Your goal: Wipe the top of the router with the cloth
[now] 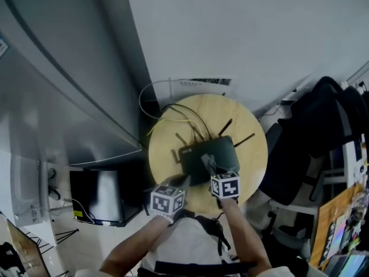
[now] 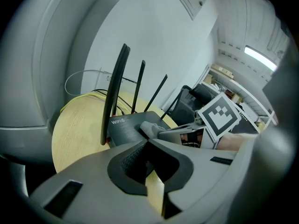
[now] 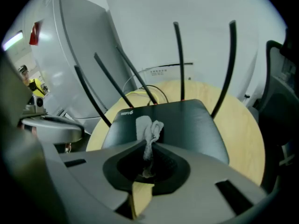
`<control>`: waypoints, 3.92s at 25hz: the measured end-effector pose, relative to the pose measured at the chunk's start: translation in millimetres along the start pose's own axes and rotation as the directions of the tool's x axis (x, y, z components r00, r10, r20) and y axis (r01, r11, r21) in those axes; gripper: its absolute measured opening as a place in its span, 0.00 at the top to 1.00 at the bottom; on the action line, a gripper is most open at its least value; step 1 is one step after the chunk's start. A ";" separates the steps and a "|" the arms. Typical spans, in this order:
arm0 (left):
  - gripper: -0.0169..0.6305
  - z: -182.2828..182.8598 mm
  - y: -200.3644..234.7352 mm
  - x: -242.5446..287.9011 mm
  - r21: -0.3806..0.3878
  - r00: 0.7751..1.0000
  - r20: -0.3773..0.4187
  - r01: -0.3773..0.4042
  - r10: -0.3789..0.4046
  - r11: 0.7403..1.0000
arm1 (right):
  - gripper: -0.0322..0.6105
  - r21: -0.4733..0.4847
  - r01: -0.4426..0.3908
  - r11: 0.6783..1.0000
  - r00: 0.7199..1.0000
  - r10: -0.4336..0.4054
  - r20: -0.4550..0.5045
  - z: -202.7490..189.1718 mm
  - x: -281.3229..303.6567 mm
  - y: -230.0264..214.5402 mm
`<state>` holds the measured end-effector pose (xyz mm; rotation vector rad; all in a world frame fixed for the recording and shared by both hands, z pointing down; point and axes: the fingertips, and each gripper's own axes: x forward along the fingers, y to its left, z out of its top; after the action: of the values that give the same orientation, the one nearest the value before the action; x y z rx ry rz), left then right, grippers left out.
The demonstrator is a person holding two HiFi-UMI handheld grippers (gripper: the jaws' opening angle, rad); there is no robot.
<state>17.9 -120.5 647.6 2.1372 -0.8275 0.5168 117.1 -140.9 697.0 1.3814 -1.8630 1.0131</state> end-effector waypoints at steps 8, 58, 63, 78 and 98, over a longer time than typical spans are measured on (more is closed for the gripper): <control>0.98 -2.0 -15.2 10.0 0.025 0.999 -0.027 0.040 -0.040 0.999 | 0.90 0.053 0.131 0.990 0.991 -0.131 0.004 -8.6 -19.9 -74.4; 0.98 -43.3 16.4 -26.5 -0.054 0.996 -0.012 -0.088 0.087 0.995 | 0.90 -0.128 -0.137 0.982 0.989 0.128 -0.075 -57.1 -3.8 78.7; 0.98 -45.0 24.6 -33.2 -0.075 0.995 0.002 -0.102 0.102 0.992 | 0.90 -0.175 -0.180 0.968 0.981 0.164 -0.105 -59.6 2.9 100.9; 0.98 -21.9 -30.5 -2.0 -0.037 0.999 -0.006 -0.046 0.046 0.998 | 0.89 0.008 -0.093 0.996 0.995 0.093 0.018 -29.2 -62.5 -40.0; 0.98 20.3 -130.4 96.8 -0.062 0.996 0.016 -0.091 0.092 0.994 | 0.89 -0.171 -0.172 0.970 0.977 0.146 -0.153 -14.3 -34.2 -168.2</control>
<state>179.8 -110.0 625.0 2.0581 -0.9434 0.5123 288.5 -139.6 713.9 1.0411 -1.9325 0.9617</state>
